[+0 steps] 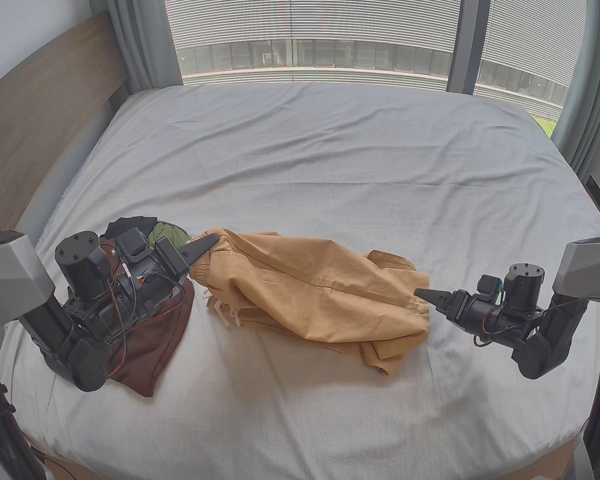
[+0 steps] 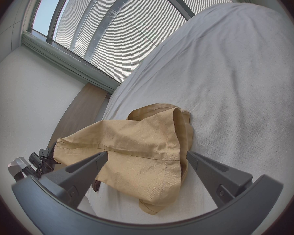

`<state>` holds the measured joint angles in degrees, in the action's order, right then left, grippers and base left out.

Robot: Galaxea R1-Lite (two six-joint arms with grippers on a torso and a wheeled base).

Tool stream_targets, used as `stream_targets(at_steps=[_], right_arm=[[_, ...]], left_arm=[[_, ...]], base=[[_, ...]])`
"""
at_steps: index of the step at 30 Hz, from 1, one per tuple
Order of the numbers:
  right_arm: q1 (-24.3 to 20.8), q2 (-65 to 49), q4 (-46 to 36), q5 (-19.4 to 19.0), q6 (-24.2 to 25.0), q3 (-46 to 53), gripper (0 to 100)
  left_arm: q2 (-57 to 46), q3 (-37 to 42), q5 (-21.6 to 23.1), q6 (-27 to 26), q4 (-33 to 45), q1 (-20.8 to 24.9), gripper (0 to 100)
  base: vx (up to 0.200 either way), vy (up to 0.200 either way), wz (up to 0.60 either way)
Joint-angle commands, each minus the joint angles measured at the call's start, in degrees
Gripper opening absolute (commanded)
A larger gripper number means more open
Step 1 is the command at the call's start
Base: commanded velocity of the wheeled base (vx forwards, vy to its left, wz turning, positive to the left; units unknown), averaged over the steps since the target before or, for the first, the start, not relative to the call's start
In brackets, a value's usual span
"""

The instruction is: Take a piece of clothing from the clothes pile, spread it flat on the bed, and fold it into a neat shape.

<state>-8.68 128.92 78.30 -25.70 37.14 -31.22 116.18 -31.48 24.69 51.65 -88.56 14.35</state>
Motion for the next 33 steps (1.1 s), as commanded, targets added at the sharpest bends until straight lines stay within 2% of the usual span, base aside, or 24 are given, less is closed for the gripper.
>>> stream_targets(at_steps=[1,7,17,22,33], right_arm=[[-0.9,2.92,0.19,0.03,0.21,-1.39,100],[-1.96,4.06,1.59,-0.05,0.47,-1.65,100],[-4.24,5.03,7.04,-0.23,5.04,-2.71,100],[-3.98,7.23,7.48,-1.55,5.57,-4.73,100],[-3.89,11.53,7.66,-1.64,5.48,-8.59,100]], left_arm=[[-0.07,0.01,0.01,0.03,-0.03,-0.02,0],[-0.16,0.1,0.01,0.03,-0.03,0.07,0],[-0.16,0.1,0.1,0.12,-0.03,-0.02,0],[-0.07,0.1,0.1,0.12,-0.03,-0.02,0],[-0.34,-0.08,0.1,1.87,-0.12,-0.11,0]], base=[[0.0,0.0,0.0],[0.0,0.0,0.0],[0.0,0.0,0.0],[0.0,0.0,0.0],[0.0,0.0,0.0]])
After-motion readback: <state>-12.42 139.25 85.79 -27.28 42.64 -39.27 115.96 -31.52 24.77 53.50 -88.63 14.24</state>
